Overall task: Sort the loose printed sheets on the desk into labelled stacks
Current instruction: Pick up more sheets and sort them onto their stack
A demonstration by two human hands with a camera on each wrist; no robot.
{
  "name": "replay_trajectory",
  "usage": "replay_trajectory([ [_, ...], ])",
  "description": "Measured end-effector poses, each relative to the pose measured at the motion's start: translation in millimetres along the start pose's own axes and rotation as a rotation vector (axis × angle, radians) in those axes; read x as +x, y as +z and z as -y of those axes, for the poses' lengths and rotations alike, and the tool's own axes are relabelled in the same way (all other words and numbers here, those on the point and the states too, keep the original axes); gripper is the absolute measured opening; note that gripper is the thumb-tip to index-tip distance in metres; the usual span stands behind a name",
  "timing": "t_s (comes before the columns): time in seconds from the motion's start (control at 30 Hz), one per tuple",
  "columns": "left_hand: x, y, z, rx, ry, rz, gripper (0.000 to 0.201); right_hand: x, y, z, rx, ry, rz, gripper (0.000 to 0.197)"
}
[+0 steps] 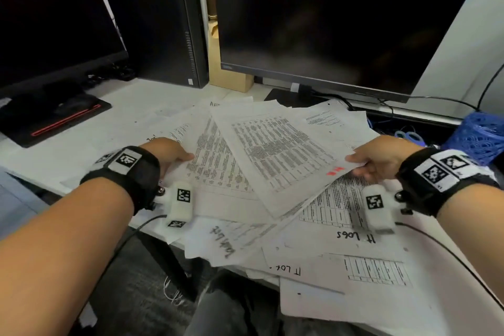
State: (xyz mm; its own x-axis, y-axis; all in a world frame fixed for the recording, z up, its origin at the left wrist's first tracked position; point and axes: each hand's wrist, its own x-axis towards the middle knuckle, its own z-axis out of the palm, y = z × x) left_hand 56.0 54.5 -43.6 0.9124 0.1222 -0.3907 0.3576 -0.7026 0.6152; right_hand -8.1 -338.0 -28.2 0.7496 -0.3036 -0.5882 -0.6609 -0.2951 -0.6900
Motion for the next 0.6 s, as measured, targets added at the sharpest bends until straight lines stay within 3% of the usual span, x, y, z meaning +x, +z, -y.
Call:
replay_trajectory([
  [0.07,-7,14,-3,-0.258,-0.029,0.051,0.061,-10,16,-3,0.002,-0.003,0.05,0.013],
  [0.13,-13,32,-12,-0.33,-0.063,0.109,0.069,-18,36,-6,-0.066,-0.003,0.106,0.008],
  [0.2,-23,44,-23,-0.065,-0.06,0.065,0.071,-21,48,-11,-0.135,-0.004,0.152,0.008],
  [0.27,-30,49,-30,0.263,0.022,-0.024,0.058,-22,51,-15,-0.15,-0.01,0.198,0.012],
  [0.3,-28,51,-31,0.32,0.069,-0.032,0.05,-24,49,-16,-0.144,-0.016,0.222,0.011],
  [0.4,-25,50,-34,0.426,0.127,-0.034,0.039,-22,38,-15,-0.016,-0.021,0.241,0.027],
  [0.47,-27,48,-37,0.376,0.126,-0.012,0.039,-18,35,-16,0.113,-0.018,0.241,0.031],
  [0.6,-29,53,-33,0.352,0.137,0.0,0.047,-14,45,-18,0.145,-0.047,0.213,0.017],
])
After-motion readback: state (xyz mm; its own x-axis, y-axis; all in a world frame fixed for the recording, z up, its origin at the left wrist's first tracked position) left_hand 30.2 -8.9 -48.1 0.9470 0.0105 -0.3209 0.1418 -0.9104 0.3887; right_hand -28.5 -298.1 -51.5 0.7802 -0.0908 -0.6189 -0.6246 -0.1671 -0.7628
